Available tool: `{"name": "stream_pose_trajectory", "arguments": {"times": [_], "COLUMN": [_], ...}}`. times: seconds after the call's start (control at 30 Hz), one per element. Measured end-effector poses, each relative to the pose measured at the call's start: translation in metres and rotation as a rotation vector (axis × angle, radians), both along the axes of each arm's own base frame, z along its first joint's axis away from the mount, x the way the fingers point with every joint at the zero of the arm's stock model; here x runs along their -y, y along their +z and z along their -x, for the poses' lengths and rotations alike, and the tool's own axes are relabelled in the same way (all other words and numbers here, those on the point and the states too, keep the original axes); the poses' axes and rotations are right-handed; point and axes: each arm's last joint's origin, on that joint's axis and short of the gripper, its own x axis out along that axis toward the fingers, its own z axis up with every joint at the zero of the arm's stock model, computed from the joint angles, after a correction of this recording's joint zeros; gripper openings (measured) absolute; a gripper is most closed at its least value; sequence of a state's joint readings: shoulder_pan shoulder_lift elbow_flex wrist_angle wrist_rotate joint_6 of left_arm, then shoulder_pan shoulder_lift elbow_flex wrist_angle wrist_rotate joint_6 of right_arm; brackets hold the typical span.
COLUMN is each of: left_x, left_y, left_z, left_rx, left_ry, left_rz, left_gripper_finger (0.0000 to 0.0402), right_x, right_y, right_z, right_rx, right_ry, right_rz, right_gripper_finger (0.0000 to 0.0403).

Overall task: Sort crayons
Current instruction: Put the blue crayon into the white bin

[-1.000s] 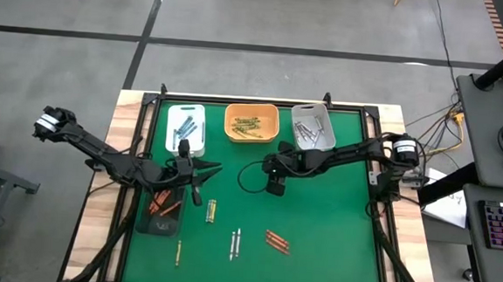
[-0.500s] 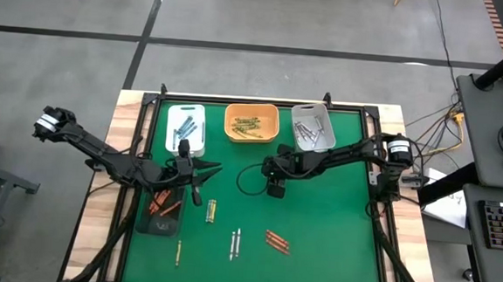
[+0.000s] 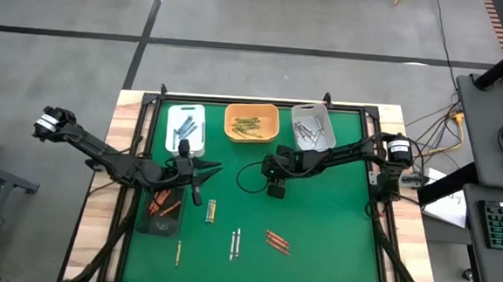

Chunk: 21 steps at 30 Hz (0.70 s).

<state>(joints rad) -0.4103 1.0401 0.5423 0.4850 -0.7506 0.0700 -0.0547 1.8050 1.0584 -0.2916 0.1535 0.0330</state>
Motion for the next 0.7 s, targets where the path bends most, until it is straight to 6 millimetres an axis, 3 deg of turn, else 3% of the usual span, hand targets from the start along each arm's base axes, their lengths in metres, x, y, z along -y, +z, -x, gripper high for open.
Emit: {"name": "stream_pose_trajectory", "arguments": {"times": [0.3,0.53,0.7], "left_x": [0.000,0.002,0.004], "left_y": [0.000,0.000,0.000], "left_z": [0.000,-0.001,-0.002], "left_rx": [0.013,0.028,0.032], "left_ry": [0.000,-0.064,-0.122], "left_rz": [0.034,0.081,0.085], "left_gripper_finger": [0.0038,0.0042,0.0075], "right_x": [-0.002,-0.015,-0.029], "right_y": [0.006,0.047,0.074], "right_z": [0.001,0.007,0.015], "right_rx": [0.016,0.199,0.457], "right_ry": [0.019,0.085,0.134], "right_rz": [-0.004,-0.102,-0.099], "right_gripper_finger": [0.0014,0.0010,0.0010]}}
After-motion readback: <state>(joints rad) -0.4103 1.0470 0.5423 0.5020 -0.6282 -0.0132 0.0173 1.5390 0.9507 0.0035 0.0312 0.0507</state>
